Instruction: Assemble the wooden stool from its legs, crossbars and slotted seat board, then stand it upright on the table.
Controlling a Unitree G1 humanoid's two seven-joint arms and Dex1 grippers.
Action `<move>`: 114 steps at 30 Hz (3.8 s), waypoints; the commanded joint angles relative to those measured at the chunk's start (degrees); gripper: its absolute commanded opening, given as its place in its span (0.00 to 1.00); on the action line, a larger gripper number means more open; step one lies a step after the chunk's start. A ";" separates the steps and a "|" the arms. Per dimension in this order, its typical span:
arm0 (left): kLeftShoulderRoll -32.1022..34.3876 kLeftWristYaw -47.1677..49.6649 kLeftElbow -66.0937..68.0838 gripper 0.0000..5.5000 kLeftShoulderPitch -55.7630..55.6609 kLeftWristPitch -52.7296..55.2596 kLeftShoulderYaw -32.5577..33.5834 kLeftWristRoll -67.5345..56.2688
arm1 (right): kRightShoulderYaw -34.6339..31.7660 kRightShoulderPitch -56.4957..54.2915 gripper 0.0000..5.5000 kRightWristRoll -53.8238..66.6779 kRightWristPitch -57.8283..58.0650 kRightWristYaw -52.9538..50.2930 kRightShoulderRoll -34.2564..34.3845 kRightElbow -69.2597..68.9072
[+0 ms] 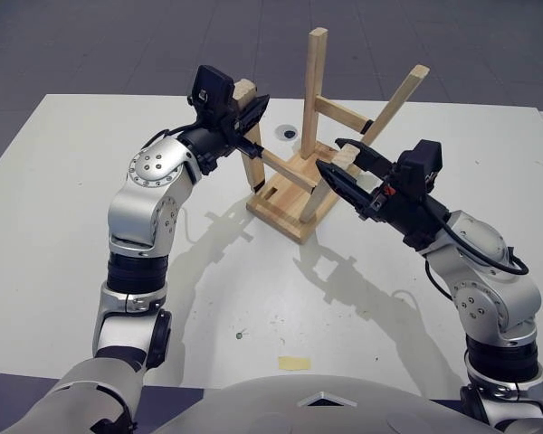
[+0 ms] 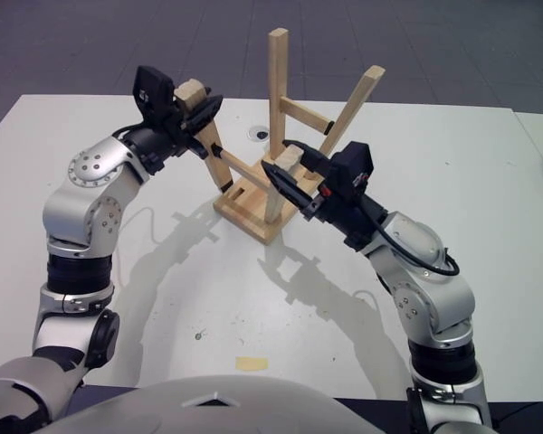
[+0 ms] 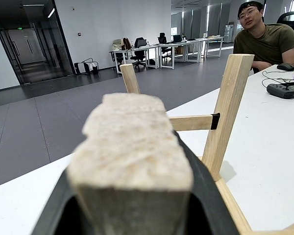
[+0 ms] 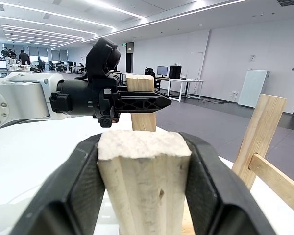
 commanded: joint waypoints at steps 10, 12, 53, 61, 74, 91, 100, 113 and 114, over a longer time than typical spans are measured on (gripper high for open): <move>-3.76 0.02 -4.84 0.19 0.79 1.61 -2.24 -1.71 | 2.61 1.99 0.38 -0.97 2.54 0.17 0.10 2.41; -2.83 -0.22 -4.78 0.19 1.07 1.06 -1.22 -1.31 | 2.62 2.13 0.38 -0.92 2.50 0.12 0.11 2.42; -4.89 2.86 3.56 0.19 4.48 13.41 2.56 -8.24 | 3.92 2.11 0.38 -4.00 0.64 -0.82 1.30 4.10; -1.03 0.51 5.40 0.19 8.46 8.83 -1.83 -4.52 | 4.35 1.62 0.38 -4.55 1.09 -1.38 1.46 4.23; -2.30 5.12 1.48 0.19 10.62 7.65 -2.36 -5.20 | -1.80 -4.34 0.38 2.27 3.93 -6.17 6.65 3.90; 0.52 3.23 -8.81 0.62 -0.59 13.46 4.58 -12.81 | -10.01 -14.53 0.81 12.03 8.72 -12.34 8.38 3.42; 2.59 1.76 -11.78 0.89 -5.94 13.69 9.68 -19.45 | -13.56 -19.27 0.98 19.58 9.89 -19.43 10.07 3.49; -3.02 -0.82 7.55 0.98 -18.71 1.29 4.56 -13.49 | -15.85 -36.42 0.98 28.09 9.00 -32.07 12.31 5.82; -3.67 -0.95 9.71 0.98 -17.26 0.66 3.20 -12.08 | -13.97 -32.72 0.98 26.90 10.18 -31.82 12.46 6.35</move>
